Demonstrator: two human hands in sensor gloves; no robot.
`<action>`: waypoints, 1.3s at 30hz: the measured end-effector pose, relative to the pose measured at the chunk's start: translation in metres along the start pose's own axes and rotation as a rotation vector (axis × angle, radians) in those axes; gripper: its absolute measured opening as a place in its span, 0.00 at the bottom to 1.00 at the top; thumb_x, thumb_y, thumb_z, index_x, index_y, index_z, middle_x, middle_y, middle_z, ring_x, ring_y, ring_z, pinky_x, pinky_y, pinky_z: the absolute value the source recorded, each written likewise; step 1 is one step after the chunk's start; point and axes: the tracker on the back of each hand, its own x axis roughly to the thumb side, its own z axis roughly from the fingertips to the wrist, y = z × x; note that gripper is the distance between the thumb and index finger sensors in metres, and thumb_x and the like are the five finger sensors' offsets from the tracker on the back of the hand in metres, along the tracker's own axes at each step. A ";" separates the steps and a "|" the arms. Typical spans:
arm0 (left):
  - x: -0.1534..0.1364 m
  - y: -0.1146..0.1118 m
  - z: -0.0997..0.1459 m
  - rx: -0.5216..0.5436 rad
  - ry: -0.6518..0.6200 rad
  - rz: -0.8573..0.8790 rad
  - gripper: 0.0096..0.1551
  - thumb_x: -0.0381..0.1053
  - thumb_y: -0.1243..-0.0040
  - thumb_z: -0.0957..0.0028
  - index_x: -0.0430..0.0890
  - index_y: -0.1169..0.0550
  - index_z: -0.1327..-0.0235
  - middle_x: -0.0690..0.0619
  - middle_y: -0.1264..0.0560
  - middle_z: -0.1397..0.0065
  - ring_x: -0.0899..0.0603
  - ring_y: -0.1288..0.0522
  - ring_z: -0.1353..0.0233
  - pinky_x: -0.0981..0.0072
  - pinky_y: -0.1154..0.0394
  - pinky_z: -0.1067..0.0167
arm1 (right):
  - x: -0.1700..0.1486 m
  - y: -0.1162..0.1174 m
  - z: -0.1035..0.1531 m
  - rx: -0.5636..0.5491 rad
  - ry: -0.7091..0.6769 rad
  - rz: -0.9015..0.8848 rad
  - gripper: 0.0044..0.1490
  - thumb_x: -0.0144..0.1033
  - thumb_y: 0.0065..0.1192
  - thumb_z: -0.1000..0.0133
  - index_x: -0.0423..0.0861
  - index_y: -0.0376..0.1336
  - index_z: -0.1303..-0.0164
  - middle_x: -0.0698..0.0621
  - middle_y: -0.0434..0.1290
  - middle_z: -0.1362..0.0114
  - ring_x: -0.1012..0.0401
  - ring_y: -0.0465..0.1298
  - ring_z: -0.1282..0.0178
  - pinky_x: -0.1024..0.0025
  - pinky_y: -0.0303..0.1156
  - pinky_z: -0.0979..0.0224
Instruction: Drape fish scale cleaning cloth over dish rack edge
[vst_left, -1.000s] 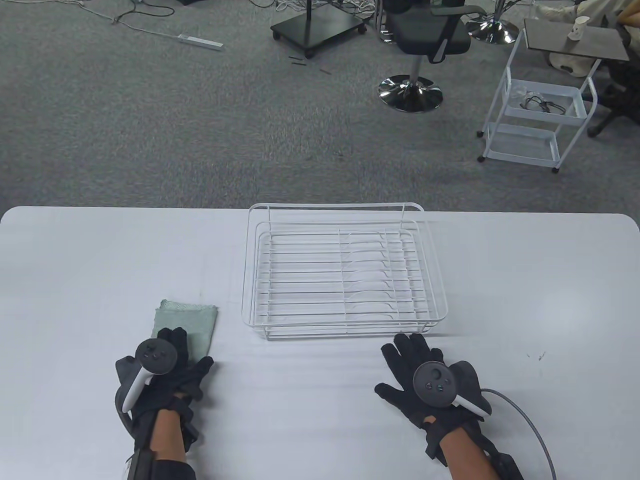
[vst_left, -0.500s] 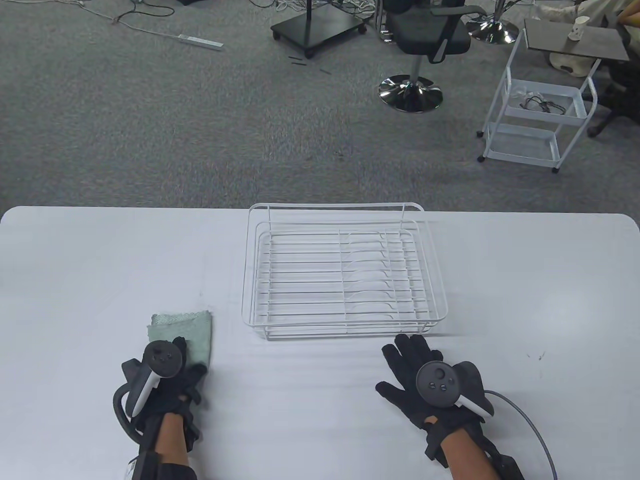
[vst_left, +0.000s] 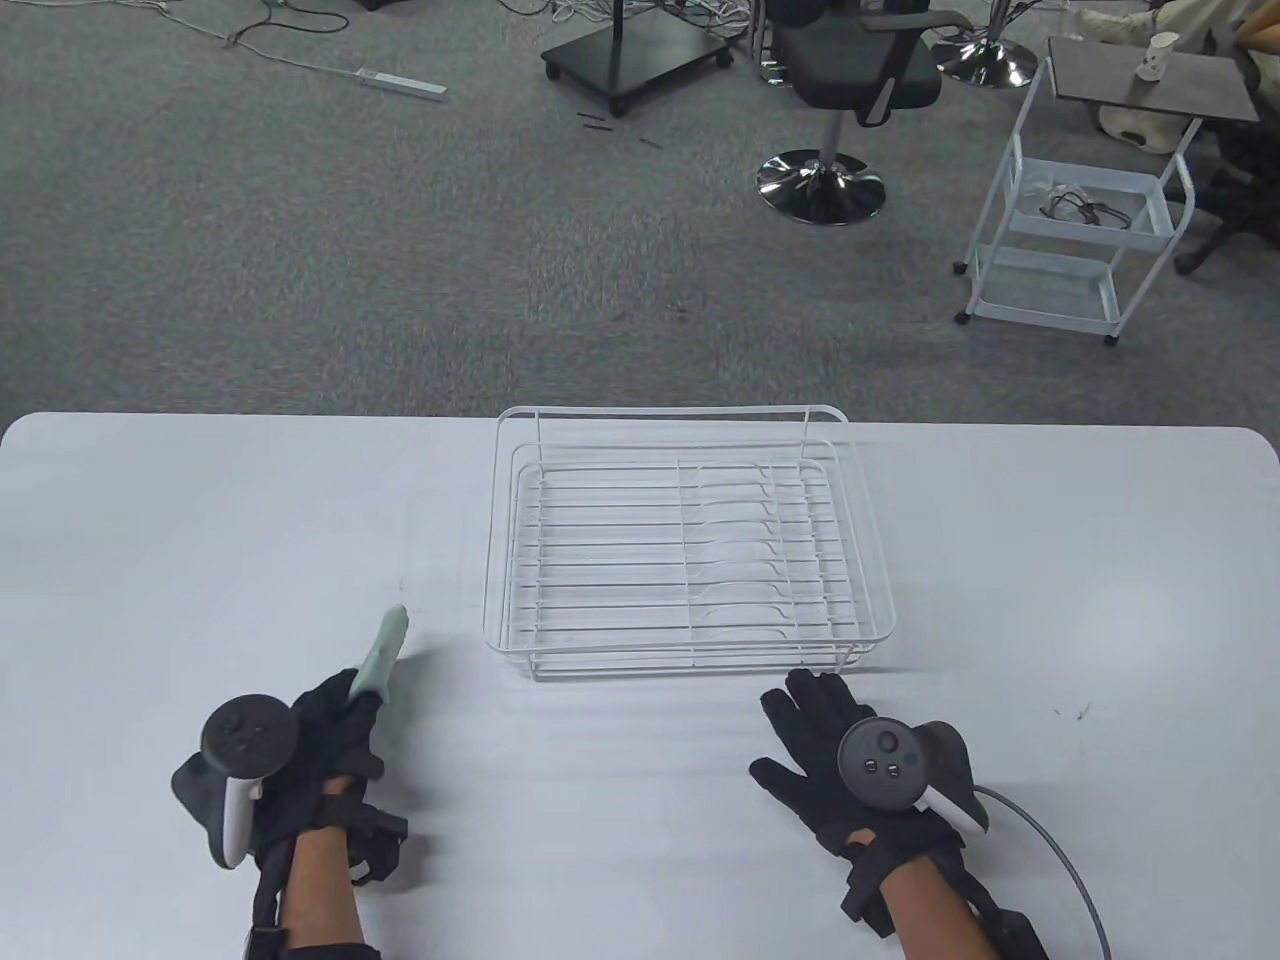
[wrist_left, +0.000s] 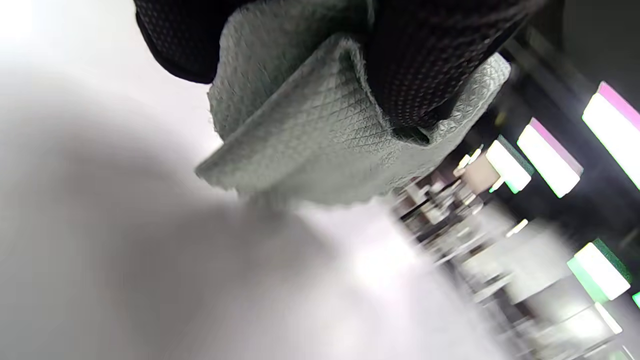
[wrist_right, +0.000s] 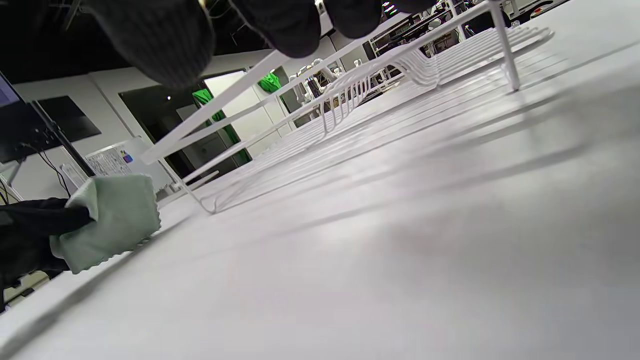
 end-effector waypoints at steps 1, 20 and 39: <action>0.004 0.002 0.002 -0.009 -0.034 0.059 0.26 0.55 0.32 0.44 0.53 0.19 0.31 0.53 0.22 0.34 0.43 0.23 0.34 0.43 0.28 0.31 | 0.001 0.000 0.000 -0.004 -0.005 -0.009 0.45 0.59 0.53 0.36 0.45 0.49 0.15 0.37 0.45 0.12 0.35 0.43 0.15 0.29 0.47 0.23; 0.121 -0.120 0.082 -0.842 -0.471 0.438 0.28 0.57 0.35 0.42 0.52 0.20 0.29 0.51 0.22 0.33 0.40 0.24 0.33 0.40 0.29 0.31 | 0.019 0.038 -0.004 0.117 -0.067 -1.272 0.45 0.48 0.63 0.36 0.41 0.48 0.17 0.36 0.65 0.22 0.34 0.64 0.22 0.34 0.60 0.25; 0.145 -0.156 0.117 -0.444 -0.541 0.029 0.44 0.58 0.19 0.57 0.44 0.23 0.27 0.45 0.25 0.28 0.37 0.21 0.30 0.40 0.25 0.34 | 0.055 0.017 0.014 -0.327 -0.185 -0.891 0.39 0.58 0.50 0.35 0.39 0.66 0.27 0.36 0.78 0.36 0.37 0.74 0.32 0.37 0.67 0.30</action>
